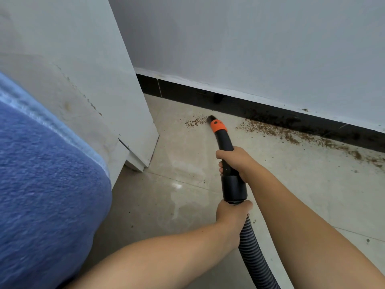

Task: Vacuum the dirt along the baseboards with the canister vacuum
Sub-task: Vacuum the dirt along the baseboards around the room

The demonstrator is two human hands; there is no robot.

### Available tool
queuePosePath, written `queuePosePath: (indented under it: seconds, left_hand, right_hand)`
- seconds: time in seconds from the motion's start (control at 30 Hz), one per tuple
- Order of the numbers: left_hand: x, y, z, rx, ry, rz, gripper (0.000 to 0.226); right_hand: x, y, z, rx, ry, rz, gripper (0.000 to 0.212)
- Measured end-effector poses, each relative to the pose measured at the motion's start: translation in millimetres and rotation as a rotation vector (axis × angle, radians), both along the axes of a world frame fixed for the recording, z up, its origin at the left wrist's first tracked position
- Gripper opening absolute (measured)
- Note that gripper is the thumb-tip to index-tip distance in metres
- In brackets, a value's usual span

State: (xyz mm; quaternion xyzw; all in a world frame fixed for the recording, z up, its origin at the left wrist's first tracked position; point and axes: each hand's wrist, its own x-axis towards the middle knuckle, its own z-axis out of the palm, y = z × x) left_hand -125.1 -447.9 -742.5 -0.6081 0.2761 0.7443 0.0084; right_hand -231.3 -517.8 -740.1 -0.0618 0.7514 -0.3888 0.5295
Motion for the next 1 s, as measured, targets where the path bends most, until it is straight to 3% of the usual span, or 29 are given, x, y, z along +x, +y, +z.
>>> queuePosePath:
  seconds: [0.1,0.23,0.53,0.73,1.0]
  left_hand:
    - [0.3,7.2,1.5,0.019,-0.006,0.053,0.025]
    - [1.0,14.3,3.7,0.027,-0.007,0.073,0.023]
    - [-1.4,-21.2,-2.4,0.007,-0.005,0.047,0.017]
    - [-6.2,-25.3,1.7,0.084,0.042,0.118,0.02]
    - [-6.8,-2.4,7.8,0.119,0.047,0.094,0.018]
  right_hand:
    - [6.5,-3.7,3.1,0.013,-0.071,0.159,0.012]
    - [5.7,-0.1,1.3,0.007,-0.127,0.212,0.016]
    - [-2.5,-18.6,-7.0,-0.046,0.005,-0.055,0.012]
    - [2.9,-36.9,-1.2,0.006,0.005,0.163,0.012]
    - [0.3,-17.5,-0.2,0.044,-0.01,0.227,0.018]
